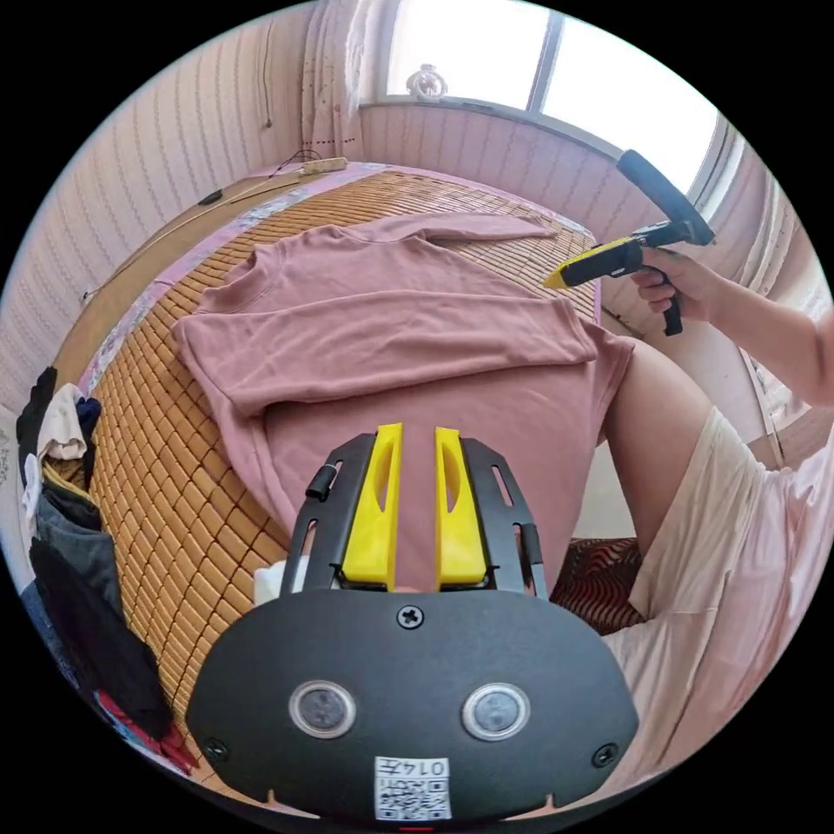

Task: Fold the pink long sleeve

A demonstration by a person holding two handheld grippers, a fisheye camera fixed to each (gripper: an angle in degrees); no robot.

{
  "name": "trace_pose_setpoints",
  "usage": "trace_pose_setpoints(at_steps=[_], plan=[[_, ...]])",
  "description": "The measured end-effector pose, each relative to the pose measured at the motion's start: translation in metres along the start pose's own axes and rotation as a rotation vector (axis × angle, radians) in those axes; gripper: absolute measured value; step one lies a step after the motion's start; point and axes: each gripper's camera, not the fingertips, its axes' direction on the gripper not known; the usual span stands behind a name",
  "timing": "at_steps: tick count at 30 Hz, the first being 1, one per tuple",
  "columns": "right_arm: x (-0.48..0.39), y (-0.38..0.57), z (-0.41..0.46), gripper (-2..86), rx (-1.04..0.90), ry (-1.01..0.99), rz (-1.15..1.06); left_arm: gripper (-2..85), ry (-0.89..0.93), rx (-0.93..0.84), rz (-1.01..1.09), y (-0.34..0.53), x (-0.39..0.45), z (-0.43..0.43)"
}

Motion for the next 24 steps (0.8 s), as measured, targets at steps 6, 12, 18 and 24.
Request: trace_pose_setpoints(at_steps=[6, 12, 18, 24], plan=[[-0.106, -0.139, 0.046, 8.1, 0.010, -0.112, -0.346, 6.3, -0.154, -0.026, -0.074, -0.032, -0.054, 0.019], [-0.176, -0.262, 0.121, 10.9, -0.028, -0.020, -0.443, 8.0, -0.182, -0.126, 0.001, -0.056, -0.063, 0.071], [-0.192, -0.315, 0.161, 2.7, -0.191, -0.015, -0.429, 1.0, -0.109, -0.057, -0.041, -0.055, -0.080, 0.058], [-0.223, -0.319, 0.151, 0.8, -0.141, 0.041, -0.618, -0.1, -0.055, -0.043, -0.272, -0.030, -0.133, 0.062]])
